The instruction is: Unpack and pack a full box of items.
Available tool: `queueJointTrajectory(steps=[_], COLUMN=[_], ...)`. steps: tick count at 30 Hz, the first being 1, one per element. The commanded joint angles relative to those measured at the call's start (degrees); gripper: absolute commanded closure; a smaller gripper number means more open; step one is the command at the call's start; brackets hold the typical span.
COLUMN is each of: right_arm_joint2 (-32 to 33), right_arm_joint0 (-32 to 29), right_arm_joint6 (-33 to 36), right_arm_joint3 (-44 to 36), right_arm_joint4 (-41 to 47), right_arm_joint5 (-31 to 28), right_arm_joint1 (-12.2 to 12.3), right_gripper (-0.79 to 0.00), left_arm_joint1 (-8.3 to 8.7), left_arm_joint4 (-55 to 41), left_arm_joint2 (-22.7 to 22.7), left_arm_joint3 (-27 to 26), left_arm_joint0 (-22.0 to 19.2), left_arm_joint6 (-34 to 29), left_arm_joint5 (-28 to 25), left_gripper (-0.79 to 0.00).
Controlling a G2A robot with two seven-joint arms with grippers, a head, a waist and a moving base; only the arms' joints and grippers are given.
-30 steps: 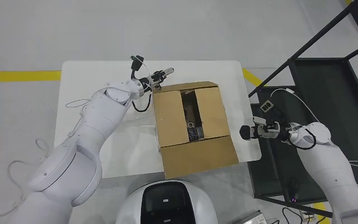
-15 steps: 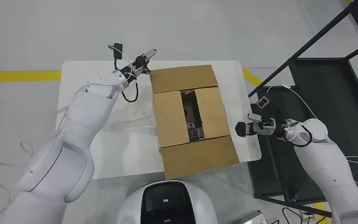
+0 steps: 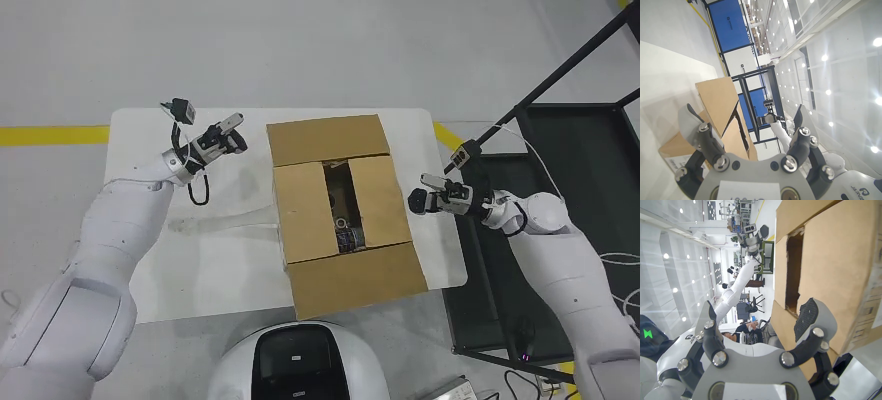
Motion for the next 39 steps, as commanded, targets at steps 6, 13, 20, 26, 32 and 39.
queueJointTrajectory(steps=[6,13,20,26,32,39], right_arm_joint2=[-5.92,-11.0,-13.85,-15.24,-12.64,-4.62], right_arm_joint0=[6.97,11.05,12.81,13.32,13.69,9.77], right_arm_joint6=[-5.99,-7.58,-2.79,-2.3,-2.16,-1.22], right_arm_joint3=[12.07,19.64,21.76,22.18,22.18,12.34], right_arm_joint4=[-3.63,-6.67,-4.47,-3.96,-4.66,-5.76], right_arm_joint5=[-2.95,-4.96,-5.77,-6.05,-9.0,-9.49], right_arm_joint1=[-2.6,-5.11,-7.08,-8.3,-7.7,-4.62], right_gripper=[-0.785,-0.785,-0.785,-0.785,-0.785,-0.785], left_arm_joint1=[5.45,10.4,13.48,14.53,15.17,15.97], left_arm_joint4=[3.37,9.49,14.77,16.63,14.68,10.27], left_arm_joint2=[-5.33,-12.95,-20.52,-24.23,-25.83,-26.67], left_arm_joint3=[-11.43,-31.21,-49.17,-55.68,-57.29,-54.11], left_arm_joint0=[7.37,18.66,29.16,33.72,34.62,31.5], left_arm_joint6=[1.28,7.06,11.85,13.33,6.95,-9.25], left_arm_joint5=[2.45,10.13,18.74,22.28,25.7,29.31], left_gripper=[-0.785,-0.785,-0.785,-0.785,-0.785,-0.785])
